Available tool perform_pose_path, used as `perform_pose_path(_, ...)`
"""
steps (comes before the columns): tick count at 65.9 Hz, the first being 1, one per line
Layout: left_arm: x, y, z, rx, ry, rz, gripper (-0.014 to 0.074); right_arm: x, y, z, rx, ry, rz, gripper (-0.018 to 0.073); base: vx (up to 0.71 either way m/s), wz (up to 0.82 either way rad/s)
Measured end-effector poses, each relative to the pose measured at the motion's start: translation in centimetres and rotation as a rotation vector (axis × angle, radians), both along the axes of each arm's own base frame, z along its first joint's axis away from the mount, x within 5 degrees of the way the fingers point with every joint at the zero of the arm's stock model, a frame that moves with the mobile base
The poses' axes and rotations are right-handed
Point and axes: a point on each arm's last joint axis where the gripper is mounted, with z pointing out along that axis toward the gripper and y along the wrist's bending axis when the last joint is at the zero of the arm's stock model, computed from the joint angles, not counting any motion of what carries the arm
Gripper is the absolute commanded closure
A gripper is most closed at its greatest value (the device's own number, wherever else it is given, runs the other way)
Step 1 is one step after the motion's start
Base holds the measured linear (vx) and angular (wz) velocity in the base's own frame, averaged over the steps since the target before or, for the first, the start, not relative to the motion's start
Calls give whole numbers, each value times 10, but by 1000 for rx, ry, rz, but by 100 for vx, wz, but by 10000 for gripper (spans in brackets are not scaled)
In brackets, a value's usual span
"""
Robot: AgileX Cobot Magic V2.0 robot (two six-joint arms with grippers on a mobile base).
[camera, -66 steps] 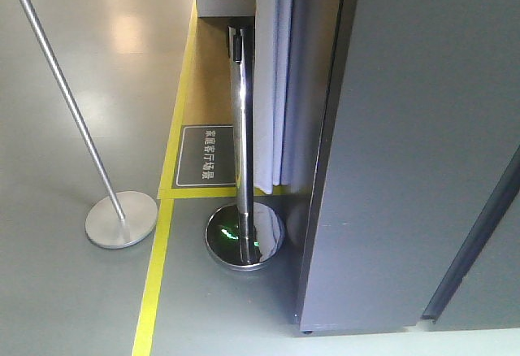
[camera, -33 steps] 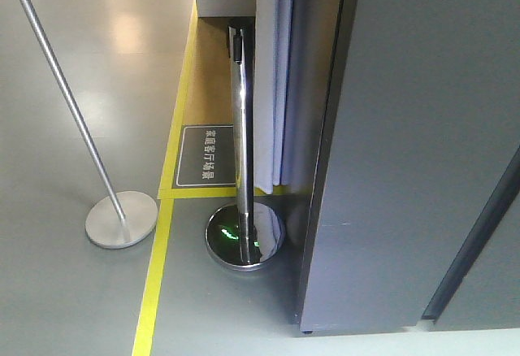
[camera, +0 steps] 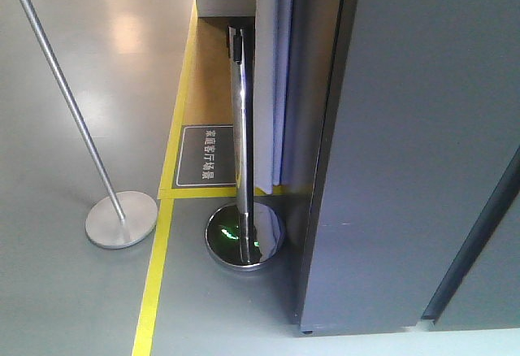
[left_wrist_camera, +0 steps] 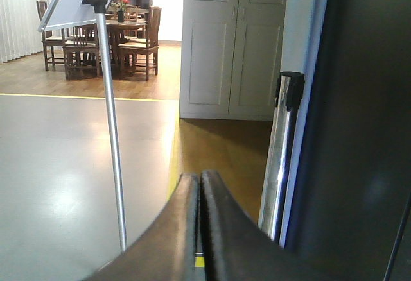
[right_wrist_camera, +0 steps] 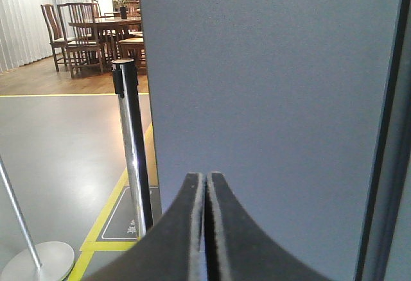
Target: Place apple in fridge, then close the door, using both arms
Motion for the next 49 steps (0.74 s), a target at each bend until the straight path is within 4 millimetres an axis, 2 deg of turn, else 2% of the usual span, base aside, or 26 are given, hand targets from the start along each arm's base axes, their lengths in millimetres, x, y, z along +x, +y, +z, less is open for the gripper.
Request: perform_pose_path(49, 0, 0, 0, 0, 0, 0, 603, 0, 0, -1, -1, 9, 1, 562, 0, 0)
